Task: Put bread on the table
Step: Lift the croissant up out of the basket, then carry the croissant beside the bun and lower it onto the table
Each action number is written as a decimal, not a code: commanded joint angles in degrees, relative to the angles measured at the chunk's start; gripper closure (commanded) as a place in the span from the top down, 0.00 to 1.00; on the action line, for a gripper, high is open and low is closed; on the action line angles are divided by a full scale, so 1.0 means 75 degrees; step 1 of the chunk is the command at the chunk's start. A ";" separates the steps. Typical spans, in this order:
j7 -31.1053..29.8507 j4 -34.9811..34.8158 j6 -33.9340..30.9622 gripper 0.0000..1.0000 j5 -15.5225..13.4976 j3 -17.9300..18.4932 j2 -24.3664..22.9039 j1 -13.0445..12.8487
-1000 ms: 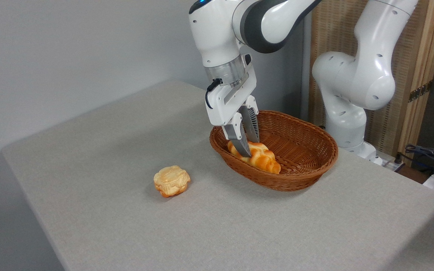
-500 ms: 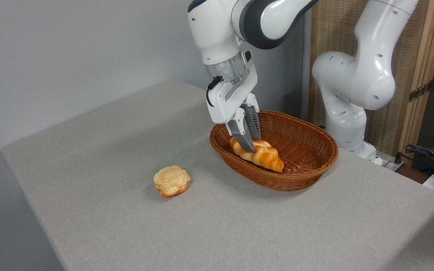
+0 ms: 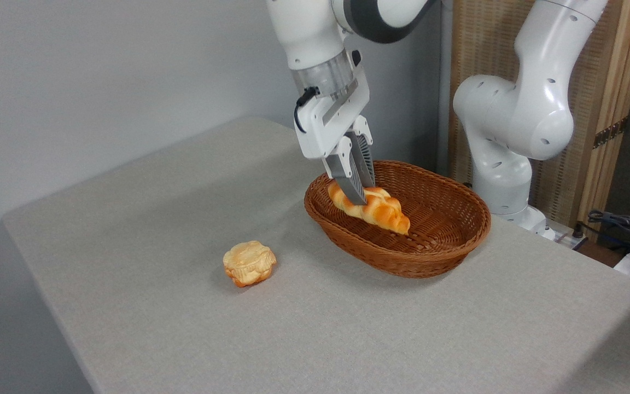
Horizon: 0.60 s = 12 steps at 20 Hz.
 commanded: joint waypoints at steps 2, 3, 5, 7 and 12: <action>0.0073 0.0746 -0.0423 0.38 -0.0090 0.0559 0.0023 -0.0295; 0.0073 0.0922 -0.0400 0.38 -0.0161 0.0746 0.0058 -0.0295; 0.0073 0.1099 -0.0190 0.38 -0.0184 0.0911 0.0187 -0.0307; 0.0073 0.1181 0.0300 0.38 -0.0196 0.0947 0.0432 -0.0295; 0.0061 0.1240 0.1439 0.38 -0.0196 0.1099 0.1042 -0.0295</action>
